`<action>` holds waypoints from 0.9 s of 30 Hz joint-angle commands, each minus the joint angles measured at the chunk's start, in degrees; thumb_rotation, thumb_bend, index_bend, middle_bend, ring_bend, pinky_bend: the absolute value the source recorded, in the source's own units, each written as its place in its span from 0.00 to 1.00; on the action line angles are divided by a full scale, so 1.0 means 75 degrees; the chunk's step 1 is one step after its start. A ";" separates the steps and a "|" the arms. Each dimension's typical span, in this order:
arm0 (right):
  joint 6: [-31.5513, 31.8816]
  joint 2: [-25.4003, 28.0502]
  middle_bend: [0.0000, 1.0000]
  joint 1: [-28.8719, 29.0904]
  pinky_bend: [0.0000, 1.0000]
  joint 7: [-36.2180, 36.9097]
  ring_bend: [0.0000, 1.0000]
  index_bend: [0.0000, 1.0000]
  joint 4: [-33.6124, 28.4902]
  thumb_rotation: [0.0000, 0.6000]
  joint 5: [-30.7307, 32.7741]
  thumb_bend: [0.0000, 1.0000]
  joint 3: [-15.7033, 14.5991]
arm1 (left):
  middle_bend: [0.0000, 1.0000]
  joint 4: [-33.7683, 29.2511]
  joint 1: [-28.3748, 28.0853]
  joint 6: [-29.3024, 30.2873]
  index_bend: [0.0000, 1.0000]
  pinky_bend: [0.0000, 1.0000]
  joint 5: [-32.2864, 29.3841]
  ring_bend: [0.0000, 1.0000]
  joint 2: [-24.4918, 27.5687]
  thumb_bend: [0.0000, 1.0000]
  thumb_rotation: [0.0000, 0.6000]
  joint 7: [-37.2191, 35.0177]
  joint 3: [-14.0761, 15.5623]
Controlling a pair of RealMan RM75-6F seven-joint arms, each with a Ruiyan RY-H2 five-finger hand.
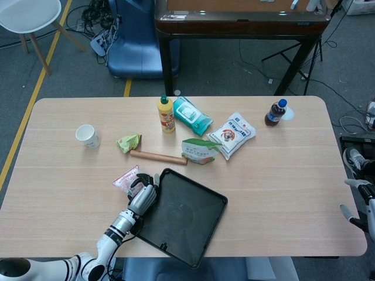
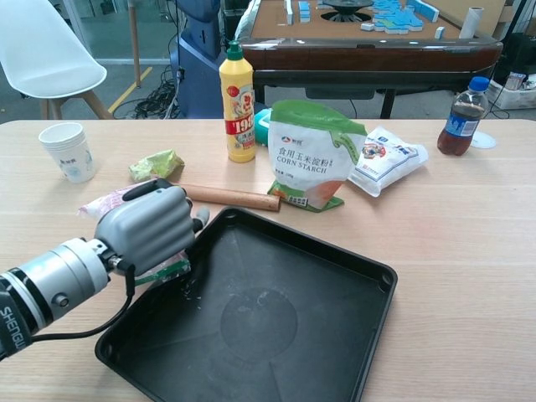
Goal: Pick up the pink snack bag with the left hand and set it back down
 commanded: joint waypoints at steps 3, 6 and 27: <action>-0.0014 -0.0005 0.39 -0.0003 0.25 -0.0006 0.21 0.33 -0.0007 1.00 0.0017 0.20 0.0005 | 0.44 -0.0545 -0.0205 -0.0204 0.16 0.77 -0.0045 0.47 0.0396 0.38 1.00 -0.1135 -0.0183; -0.0027 -0.0010 0.39 -0.0003 0.25 -0.0009 0.21 0.33 -0.0011 1.00 0.0040 0.20 0.0014 | 0.44 -0.0533 -0.0336 -0.0277 0.17 0.77 0.0161 0.47 0.0526 0.38 1.00 -0.2099 -0.0217; -0.0255 -0.0018 0.39 0.0155 0.25 -0.0202 0.21 0.33 -0.0137 1.00 0.0128 0.20 0.0102 | 0.44 -0.0832 -0.0559 -0.1593 0.22 0.79 -0.0992 0.49 0.1449 0.38 1.00 -0.9219 -0.1138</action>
